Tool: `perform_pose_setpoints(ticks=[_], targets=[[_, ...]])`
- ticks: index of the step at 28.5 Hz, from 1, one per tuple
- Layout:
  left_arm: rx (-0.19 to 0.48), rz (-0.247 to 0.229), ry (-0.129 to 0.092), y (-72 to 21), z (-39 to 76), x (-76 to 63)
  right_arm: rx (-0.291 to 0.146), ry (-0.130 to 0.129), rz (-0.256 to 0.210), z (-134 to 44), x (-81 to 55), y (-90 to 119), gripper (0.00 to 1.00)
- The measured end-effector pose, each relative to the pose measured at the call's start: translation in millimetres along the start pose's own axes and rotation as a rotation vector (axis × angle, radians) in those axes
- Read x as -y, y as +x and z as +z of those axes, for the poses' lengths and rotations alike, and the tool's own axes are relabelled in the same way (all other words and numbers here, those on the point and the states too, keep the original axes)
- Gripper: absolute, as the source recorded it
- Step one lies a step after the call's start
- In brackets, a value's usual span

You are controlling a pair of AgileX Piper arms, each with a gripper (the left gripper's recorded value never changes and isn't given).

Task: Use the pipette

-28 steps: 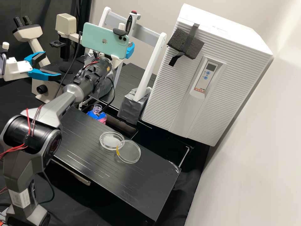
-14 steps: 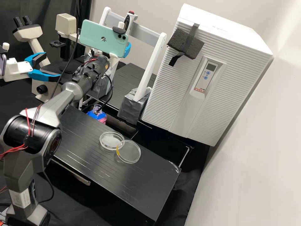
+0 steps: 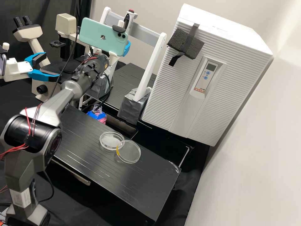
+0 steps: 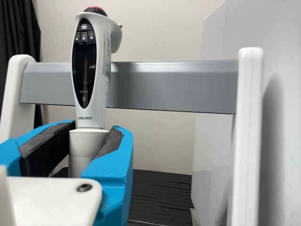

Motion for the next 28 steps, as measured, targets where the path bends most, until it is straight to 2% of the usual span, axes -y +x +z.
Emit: perform_pose_setpoints(ticks=[7, 28], targets=[[0.0, 0.0, 0.0, 0.0, 0.0, 0.0, 0.017, 0.003, -0.015, 4.5, 7.3, 5.1, 0.0], [0.011, -0.008, -0.001, 0.5, 3.0, 1.6, 0.036, 0.009, -0.03, 10.2, 10.7, 4.8, 0.0]])
